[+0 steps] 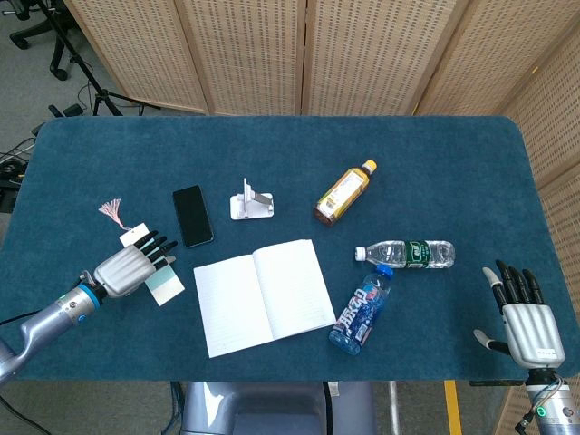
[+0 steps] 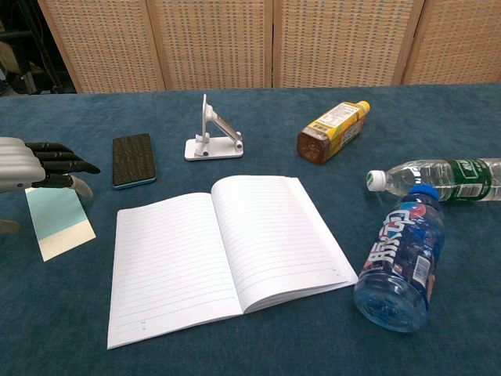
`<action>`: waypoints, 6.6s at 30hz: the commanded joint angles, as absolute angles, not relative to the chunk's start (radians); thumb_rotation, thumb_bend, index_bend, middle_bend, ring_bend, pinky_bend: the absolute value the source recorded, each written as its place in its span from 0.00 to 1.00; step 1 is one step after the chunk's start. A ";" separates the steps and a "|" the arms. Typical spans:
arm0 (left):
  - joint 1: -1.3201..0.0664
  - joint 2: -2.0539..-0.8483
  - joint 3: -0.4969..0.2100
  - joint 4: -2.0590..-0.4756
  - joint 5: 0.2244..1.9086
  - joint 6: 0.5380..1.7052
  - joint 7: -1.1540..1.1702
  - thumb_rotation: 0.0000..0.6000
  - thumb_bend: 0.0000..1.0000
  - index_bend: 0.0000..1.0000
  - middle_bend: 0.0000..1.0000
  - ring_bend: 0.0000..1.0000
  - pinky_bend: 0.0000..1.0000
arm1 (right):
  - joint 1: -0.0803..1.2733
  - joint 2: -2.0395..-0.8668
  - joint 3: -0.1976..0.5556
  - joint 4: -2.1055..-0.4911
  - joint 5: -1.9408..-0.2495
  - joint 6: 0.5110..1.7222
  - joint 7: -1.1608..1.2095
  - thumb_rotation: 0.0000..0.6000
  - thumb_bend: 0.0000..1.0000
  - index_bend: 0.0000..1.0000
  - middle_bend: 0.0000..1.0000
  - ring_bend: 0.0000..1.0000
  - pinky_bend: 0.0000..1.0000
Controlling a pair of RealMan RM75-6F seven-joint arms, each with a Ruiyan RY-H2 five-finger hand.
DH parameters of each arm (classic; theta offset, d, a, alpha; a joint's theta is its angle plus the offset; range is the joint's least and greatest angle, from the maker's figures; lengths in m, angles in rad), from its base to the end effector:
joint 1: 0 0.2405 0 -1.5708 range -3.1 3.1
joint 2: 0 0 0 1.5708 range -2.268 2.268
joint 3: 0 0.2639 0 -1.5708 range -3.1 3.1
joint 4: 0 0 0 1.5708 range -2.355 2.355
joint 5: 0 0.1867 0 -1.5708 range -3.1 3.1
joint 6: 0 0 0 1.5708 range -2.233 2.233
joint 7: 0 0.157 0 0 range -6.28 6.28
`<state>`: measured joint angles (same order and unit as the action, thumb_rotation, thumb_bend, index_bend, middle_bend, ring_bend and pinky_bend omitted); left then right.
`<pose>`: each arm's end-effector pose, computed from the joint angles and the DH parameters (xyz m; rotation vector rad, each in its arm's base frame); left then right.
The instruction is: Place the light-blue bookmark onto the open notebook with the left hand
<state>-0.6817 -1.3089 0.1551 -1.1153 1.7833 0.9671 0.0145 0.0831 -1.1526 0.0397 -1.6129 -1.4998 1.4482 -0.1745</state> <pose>-0.2727 0.3304 0.0672 -2.3051 -0.3633 -0.4811 -0.3098 -0.1899 0.1660 1.4597 -0.8309 0.7728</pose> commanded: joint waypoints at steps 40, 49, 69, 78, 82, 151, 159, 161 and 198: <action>-0.684 -1.356 0.173 -1.086 1.751 0.962 0.039 1.00 0.26 0.30 0.00 0.00 0.00 | 0.081 -1.149 0.040 -1.613 -1.504 1.455 -0.166 1.00 0.00 0.00 0.00 0.00 0.00; -0.681 -1.357 0.167 -1.085 1.739 0.968 0.039 1.00 0.28 0.32 0.00 0.00 0.00 | 0.081 -1.149 0.039 -1.613 -1.506 1.454 -0.165 1.00 0.00 0.00 0.00 0.00 0.00; -0.690 -1.330 0.154 -1.129 1.738 0.986 0.076 1.00 0.28 0.34 0.00 0.00 0.00 | 0.079 -1.146 0.042 -1.615 -1.503 1.457 -0.159 1.00 0.00 0.00 0.00 0.00 0.00; -0.708 -1.267 0.135 -1.239 1.739 0.993 0.138 1.00 0.28 0.34 0.00 0.00 0.00 | 0.076 -1.140 0.041 -1.616 -1.509 1.466 -0.146 1.00 0.00 0.00 0.00 0.00 0.00; -0.722 -1.232 0.119 -1.307 1.731 0.983 0.170 1.00 0.28 0.34 0.00 0.00 0.00 | 0.074 -1.135 0.043 -1.616 -1.506 1.467 -0.135 1.00 0.00 0.00 0.00 0.00 0.00; -0.887 -1.377 0.019 -1.706 1.487 0.719 0.679 1.00 0.28 0.35 0.00 0.00 0.00 | 0.037 -1.072 0.074 -1.597 -1.495 1.525 0.064 1.00 0.00 0.00 0.00 0.00 0.00; -0.894 -1.389 0.022 -1.704 1.470 0.718 0.700 1.00 0.28 0.35 0.00 0.00 0.00 | 0.036 -1.072 0.075 -1.597 -1.495 1.524 0.064 1.00 0.00 0.00 0.00 0.00 0.00; -0.895 -1.392 0.024 -1.701 1.468 0.719 0.705 1.00 0.28 0.35 0.00 0.00 0.00 | 0.036 -1.071 0.076 -1.597 -1.495 1.525 0.065 1.00 0.00 0.00 0.00 0.00 0.00; -0.901 -1.390 0.031 -1.728 1.383 0.757 0.730 1.00 0.27 0.02 0.00 0.00 0.00 | 0.033 -1.071 0.079 -1.594 -1.497 1.532 0.077 1.00 0.00 0.00 0.00 0.00 0.00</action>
